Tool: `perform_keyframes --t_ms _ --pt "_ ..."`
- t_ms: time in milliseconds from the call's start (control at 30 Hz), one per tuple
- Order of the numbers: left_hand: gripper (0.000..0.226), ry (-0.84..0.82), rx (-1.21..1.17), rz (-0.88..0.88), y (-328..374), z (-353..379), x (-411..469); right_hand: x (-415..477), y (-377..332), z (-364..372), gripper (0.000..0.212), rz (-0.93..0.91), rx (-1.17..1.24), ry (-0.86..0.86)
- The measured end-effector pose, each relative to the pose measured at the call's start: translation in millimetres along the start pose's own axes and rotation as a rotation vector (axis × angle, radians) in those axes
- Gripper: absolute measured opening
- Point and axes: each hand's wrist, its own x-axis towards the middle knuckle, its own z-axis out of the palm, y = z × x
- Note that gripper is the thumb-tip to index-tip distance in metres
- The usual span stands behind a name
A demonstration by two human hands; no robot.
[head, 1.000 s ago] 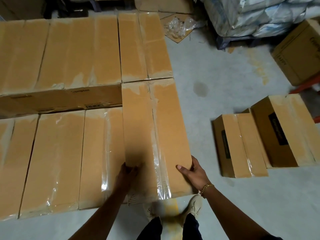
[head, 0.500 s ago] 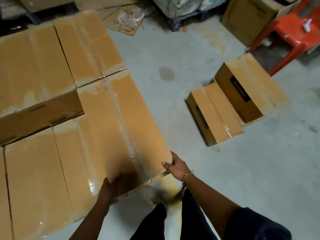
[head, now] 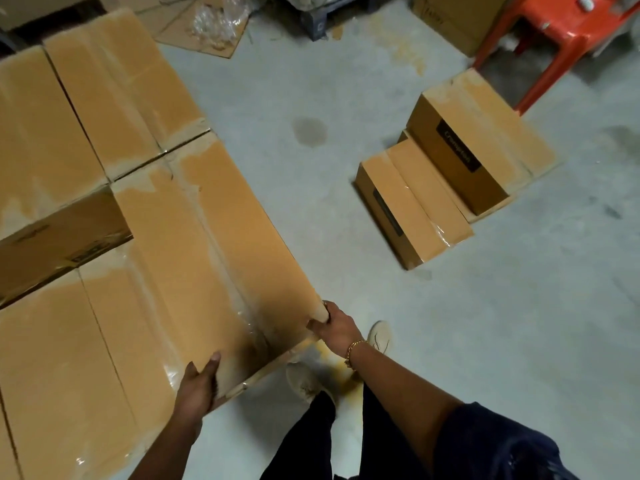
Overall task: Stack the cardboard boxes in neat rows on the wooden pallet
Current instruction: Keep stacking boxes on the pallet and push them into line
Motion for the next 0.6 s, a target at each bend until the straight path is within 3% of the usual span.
perform_keyframes --t_ms 33,133,167,300,367,400,500,600 --pt "0.108 -0.014 -0.006 -0.023 4 2 -8 0 2 1 0.063 -0.003 -0.004 0.004" --pt "0.051 -0.003 0.028 -0.006 12 3 -21 -2 6 1 0.068 0.009 -0.005 -0.007" --pt "0.047 0.007 0.045 -0.007 14 4 -25 -1 7 1 0.068 0.011 -0.006 -0.011" --pt "0.107 0.019 0.007 0.008 8 2 -16 0 6 0 0.066 0.002 -0.008 0.0" --pt "0.127 0.034 0.0 -0.002 -3 0 0 1 4 -3 0.062 0.004 0.007 -0.012" --pt "0.127 0.037 0.004 -0.008 0 0 -2 2 3 -5 0.061 0.003 0.018 -0.024" --pt "0.099 -0.003 0.028 -0.001 24 2 -23 6 -6 -16 0.063 0.039 0.061 -0.064" --pt "0.091 0.001 0.038 -0.011 28 1 -25 8 -20 -32 0.059 0.148 0.08 -0.137"
